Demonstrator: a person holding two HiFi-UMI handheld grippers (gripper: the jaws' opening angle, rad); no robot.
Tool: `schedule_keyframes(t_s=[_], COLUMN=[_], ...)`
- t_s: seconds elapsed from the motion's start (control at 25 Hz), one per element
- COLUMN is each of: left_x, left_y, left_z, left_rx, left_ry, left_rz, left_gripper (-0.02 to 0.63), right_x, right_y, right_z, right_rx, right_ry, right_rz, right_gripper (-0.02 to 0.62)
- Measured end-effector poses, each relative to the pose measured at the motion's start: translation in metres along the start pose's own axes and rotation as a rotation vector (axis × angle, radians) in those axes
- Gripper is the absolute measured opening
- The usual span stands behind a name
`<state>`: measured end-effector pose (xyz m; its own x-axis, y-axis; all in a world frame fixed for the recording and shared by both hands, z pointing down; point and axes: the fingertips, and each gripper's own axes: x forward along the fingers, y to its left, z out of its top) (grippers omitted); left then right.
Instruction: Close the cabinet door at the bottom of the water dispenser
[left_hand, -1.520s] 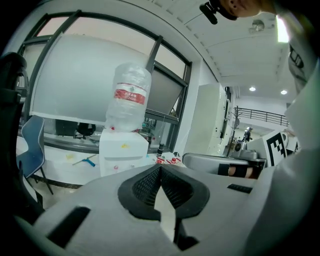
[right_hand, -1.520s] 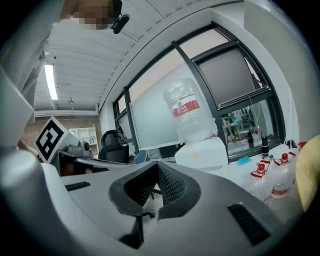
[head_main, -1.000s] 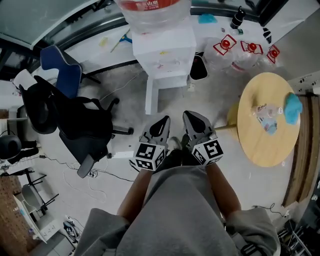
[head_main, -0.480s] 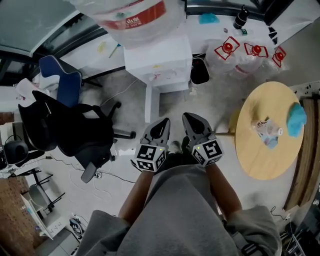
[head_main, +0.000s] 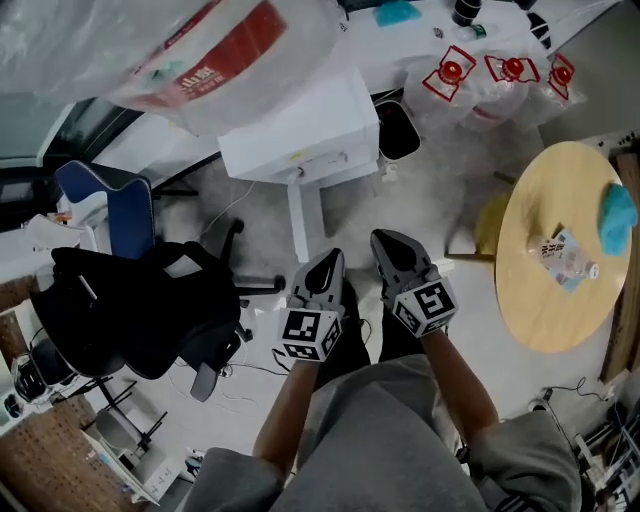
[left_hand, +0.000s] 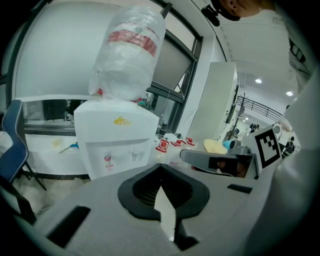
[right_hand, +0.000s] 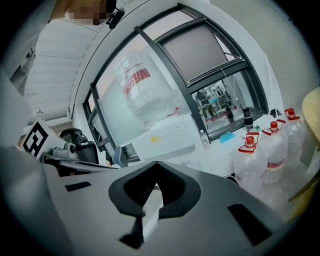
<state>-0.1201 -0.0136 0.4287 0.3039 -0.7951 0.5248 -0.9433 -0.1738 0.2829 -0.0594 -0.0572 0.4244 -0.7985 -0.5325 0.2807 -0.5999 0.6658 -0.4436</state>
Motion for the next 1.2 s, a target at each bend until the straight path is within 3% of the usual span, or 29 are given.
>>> schedule_keyframes(t_s=[0.52, 1.2], left_x=[0.03, 0.069], left_y=[0.068, 0.142], left_z=[-0.08, -0.174], left_rx=[0.017, 0.074], left_ry=[0.137, 0.212], left_rz=[-0.127, -0.159], left_gripper=[0.007, 0.007], right_x=[0.061, 0.101], right_y=[-0.017, -0.035], right_z=[-0.078, -0.182], right_rx=[0.05, 0.105], right_ry=[-0.005, -0.011], right_rz=[-0.141, -0.205], right_gripper=[0.011, 0.011])
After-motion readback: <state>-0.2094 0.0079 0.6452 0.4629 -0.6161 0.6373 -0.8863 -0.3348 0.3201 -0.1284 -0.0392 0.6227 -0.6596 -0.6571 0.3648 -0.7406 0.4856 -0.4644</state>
